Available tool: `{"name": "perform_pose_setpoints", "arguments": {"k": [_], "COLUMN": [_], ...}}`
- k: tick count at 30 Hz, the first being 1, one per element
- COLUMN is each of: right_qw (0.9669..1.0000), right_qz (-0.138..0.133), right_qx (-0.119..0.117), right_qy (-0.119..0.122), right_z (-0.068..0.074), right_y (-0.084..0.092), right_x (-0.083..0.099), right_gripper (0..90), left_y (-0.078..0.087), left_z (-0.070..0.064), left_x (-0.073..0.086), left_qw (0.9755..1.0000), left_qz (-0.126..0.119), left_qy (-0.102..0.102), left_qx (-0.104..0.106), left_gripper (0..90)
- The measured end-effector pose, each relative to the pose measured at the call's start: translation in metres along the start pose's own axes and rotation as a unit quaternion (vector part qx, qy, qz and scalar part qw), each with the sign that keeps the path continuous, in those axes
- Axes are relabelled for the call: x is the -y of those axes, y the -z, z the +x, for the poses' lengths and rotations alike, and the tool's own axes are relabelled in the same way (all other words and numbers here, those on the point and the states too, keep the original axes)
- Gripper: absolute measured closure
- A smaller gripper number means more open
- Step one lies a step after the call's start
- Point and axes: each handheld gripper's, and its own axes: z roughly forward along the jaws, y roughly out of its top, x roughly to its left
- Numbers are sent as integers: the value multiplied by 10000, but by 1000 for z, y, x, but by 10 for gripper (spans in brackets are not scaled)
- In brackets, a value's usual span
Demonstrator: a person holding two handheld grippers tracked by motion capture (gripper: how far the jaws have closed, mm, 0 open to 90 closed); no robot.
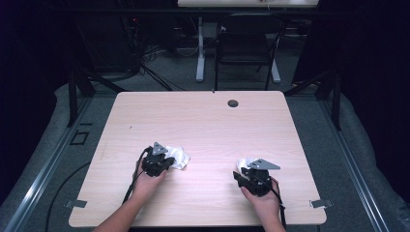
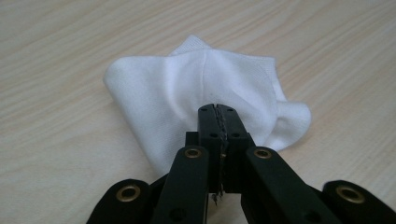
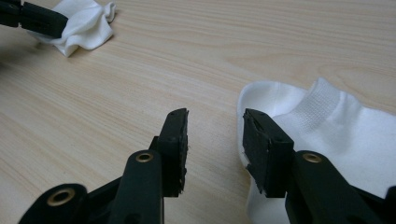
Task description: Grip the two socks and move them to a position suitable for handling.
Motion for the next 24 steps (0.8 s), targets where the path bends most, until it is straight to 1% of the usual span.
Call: {"name": "perform_pose_setpoints", "arguments": {"k": [3, 6, 9, 13, 15, 17, 19, 22, 24], "right_qw": [10000, 10000, 10000, 10000, 10000, 9999, 9999, 9998, 9997], "right_qz": [-3, -3, 14, 10, 32, 19, 32, 26, 39], "right_qx": [-9, -37, -36, -75, -90, -120, -142, -195, -209], "right_qy": [-1, 4, 11, 10, 13, 21, 41, 86, 111], "right_z": [1, 2, 2, 4, 5, 7, 9, 12, 13], "right_y": [-1, -1, -1, -1, -1, -2, -2, -2, -2], "right_x": [0, 1, 1, 1, 1, 2, 1, 1, 1], "right_gripper": [606, 607, 607, 607, 607, 607, 607, 607, 607], "left_y": [2, 2, 4, 5, 6, 7, 7, 8, 8], "left_z": [-7, -15, -22, -34, -41, -47, -53, -61, -66], "left_x": [2, 6, 7, 9, 11, 12, 13, 14, 15], "left_qw": [9999, 9998, 9997, 9993, 9991, 9991, 9989, 9986, 9984], "left_qz": [-4, -73, -39, -47, -50, -36, -35, -45, -57], "left_qy": [17, 95, 69, 87, 83, 16, -10, 21, -1], "left_qx": [103, 154, 240, 373, 404, 429, 462, 524, 555], "left_gripper": [900, 900, 900, 899, 899, 899, 898, 898, 898]}}
